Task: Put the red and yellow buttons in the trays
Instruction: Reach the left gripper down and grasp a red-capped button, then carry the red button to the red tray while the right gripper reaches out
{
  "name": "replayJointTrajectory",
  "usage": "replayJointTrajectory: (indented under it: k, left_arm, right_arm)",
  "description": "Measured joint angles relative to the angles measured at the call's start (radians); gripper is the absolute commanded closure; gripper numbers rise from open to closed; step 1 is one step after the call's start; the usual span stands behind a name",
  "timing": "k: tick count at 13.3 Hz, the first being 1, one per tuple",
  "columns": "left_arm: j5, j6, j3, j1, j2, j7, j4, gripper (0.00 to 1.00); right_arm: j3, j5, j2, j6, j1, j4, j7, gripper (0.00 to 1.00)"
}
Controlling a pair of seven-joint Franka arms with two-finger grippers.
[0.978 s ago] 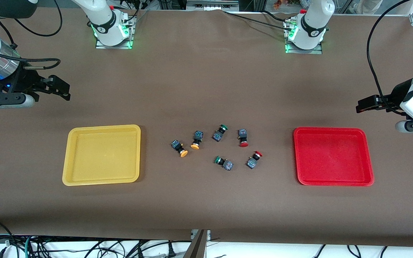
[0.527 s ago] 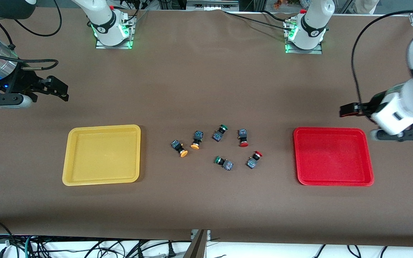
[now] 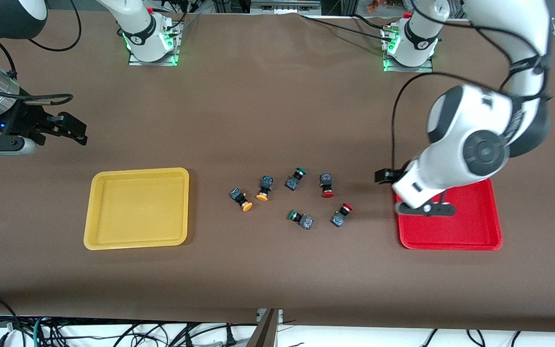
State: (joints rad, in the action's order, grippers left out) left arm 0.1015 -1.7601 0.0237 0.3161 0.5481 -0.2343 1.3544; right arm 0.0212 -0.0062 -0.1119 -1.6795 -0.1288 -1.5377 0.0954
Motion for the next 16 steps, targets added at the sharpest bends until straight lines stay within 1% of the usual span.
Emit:
replayJointTrajectory:
  k: [4,8,10,16]
  left_arm:
    - [0.031,-0.151,-0.001,0.063,0.14,-0.014,0.001,0.0]
    - [0.032,-0.295,-0.002,0.123,0.226,-0.103,0.015,0.0]
    - [0.032,-0.32,-0.002,0.147,0.245,-0.138,0.038,0.0]
    - [0.032,-0.359,-0.001,0.206,0.248,-0.226,0.117,0.0]
  right_arm:
    - [-0.009,0.0,0.0,-0.001,-0.005,0.001,0.0,0.0]
    - [-0.011,0.0,0.0,-0.003,-0.005,0.001,0.0,0.0]
    - [-0.01,0.0,0.0,-0.005,-0.005,0.001,0.0,0.0]
    - [-0.017,0.0,0.0,-0.014,-0.009,0.002,0.0,0.0]
